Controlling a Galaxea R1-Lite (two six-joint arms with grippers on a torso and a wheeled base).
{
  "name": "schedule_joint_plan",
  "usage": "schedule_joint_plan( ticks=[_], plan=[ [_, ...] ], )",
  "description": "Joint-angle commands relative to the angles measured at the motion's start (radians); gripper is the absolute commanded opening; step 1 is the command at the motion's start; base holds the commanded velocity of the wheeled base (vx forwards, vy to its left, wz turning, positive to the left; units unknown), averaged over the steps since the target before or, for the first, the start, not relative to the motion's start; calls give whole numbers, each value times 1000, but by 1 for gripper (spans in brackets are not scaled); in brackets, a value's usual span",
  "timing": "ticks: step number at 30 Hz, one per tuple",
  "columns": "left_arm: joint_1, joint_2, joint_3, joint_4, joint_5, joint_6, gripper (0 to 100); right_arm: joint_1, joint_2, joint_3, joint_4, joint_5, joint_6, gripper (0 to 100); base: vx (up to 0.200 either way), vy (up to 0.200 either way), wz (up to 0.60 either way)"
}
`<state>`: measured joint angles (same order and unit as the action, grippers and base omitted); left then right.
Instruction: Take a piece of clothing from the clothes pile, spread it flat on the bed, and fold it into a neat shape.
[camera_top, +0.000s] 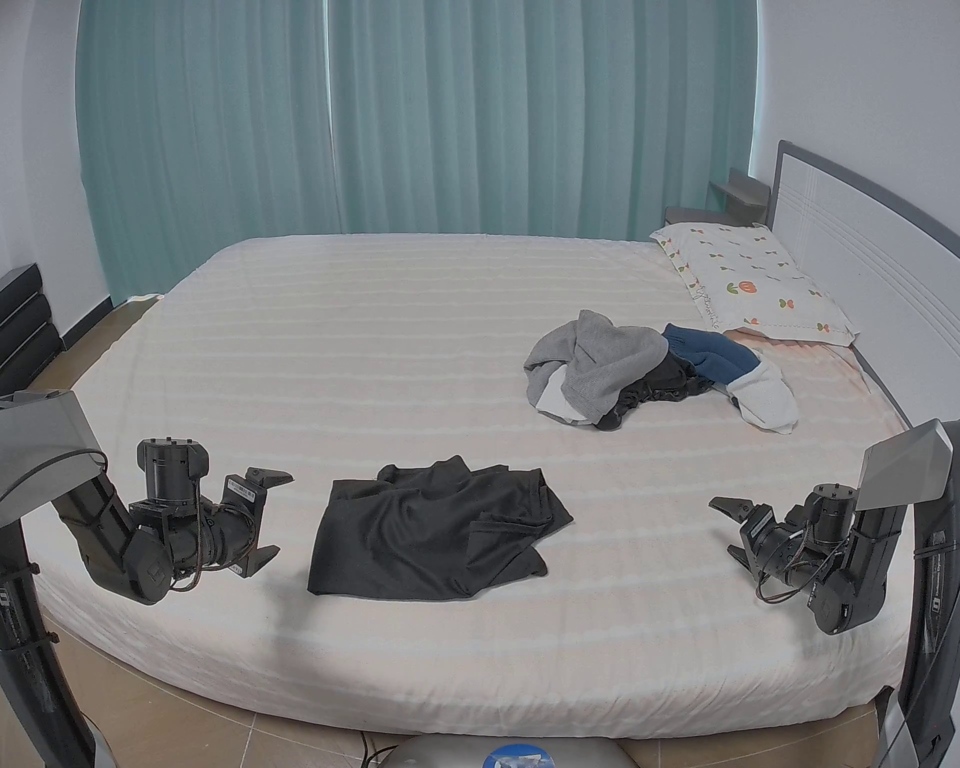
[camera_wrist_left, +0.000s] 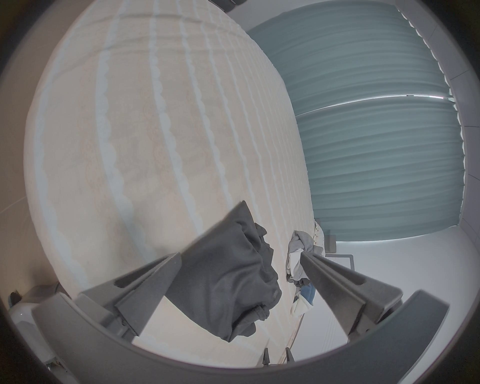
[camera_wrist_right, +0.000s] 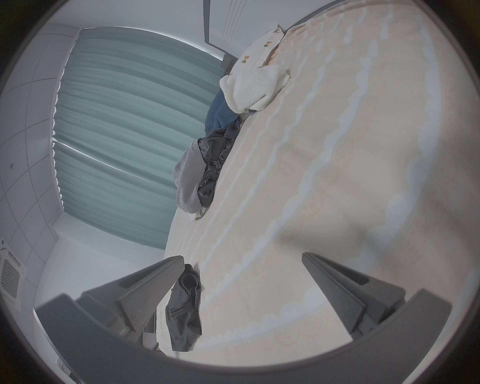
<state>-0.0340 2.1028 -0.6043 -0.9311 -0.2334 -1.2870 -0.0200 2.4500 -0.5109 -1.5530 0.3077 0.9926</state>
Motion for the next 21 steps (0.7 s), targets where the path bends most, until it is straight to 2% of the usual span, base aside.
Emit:
schedule_joint_plan(
  ticks=[1,16,21],
  plan=[
    [-1,6,1,0,0,0,100,0,1,0,-13,1,0,100,0,200,0],
    [-4,8,0,1,0,0,100,0,1,-1,-13,1,0,100,0,200,0],
    [-4,10,0,0,0,5,100,0,1,0,-13,1,-2,100,0,0,0]
  ],
)
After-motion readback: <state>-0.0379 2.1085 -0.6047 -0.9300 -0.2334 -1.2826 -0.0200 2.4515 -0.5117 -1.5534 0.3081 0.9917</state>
